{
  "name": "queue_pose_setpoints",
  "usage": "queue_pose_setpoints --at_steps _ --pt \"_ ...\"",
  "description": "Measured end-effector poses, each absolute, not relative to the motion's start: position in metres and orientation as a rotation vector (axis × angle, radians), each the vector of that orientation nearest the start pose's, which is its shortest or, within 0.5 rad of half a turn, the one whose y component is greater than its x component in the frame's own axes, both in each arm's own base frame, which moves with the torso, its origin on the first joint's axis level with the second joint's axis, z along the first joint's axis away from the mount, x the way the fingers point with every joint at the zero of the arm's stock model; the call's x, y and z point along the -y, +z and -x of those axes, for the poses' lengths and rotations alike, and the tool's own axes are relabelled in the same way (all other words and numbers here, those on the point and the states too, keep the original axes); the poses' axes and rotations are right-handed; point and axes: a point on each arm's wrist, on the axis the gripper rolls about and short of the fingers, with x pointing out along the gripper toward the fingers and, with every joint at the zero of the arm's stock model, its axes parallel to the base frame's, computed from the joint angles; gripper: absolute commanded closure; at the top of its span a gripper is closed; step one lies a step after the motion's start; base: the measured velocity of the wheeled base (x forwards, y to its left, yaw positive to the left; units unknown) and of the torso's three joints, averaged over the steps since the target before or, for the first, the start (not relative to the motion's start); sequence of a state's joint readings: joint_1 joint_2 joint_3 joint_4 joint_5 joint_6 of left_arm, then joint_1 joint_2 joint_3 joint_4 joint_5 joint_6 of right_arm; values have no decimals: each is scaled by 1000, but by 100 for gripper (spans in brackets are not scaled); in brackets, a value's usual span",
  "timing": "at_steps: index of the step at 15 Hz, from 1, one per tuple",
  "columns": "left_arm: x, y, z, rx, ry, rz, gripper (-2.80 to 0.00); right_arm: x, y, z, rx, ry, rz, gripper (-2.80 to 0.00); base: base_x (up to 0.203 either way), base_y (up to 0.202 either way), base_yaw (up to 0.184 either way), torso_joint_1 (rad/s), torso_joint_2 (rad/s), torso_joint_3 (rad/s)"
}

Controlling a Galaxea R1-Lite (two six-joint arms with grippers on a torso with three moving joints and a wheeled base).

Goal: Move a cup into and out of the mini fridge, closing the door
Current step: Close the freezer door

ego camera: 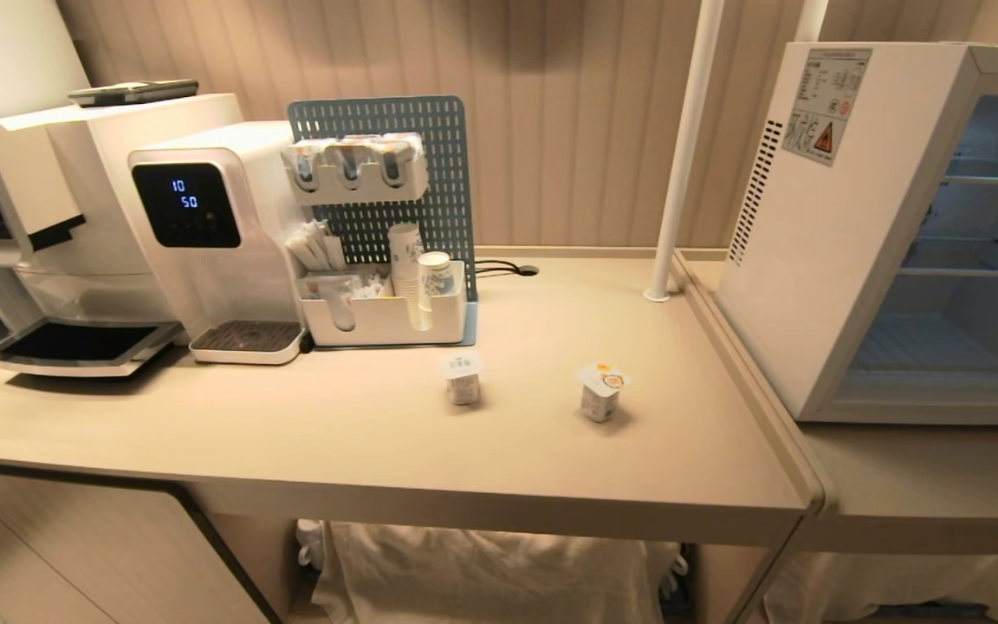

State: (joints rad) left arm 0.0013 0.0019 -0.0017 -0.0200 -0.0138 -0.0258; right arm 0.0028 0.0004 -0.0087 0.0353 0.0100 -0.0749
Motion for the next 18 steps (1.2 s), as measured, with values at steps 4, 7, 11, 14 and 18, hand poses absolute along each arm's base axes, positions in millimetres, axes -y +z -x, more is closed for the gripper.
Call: queue_pose_setpoints --at_steps 4,7,11,14,18 --pt "0 78 23 19 -12 26 0 0 74 24 -26 14 74 0 0 -194 -2 1 1 1" --pt "0 78 23 19 -13 25 0 0 75 24 -29 14 74 0 0 -196 -2 2 2 3" --pt "0 78 23 19 -12 24 0 0 75 24 -31 15 74 0 0 -164 -2 3 2 5" --pt "0 78 23 19 -13 25 0 0 75 24 -31 14 74 0 0 0 0 0 0 0" --pt "0 78 23 19 -12 24 0 0 75 24 -31 15 74 0 -22 0 0 1 2 1"
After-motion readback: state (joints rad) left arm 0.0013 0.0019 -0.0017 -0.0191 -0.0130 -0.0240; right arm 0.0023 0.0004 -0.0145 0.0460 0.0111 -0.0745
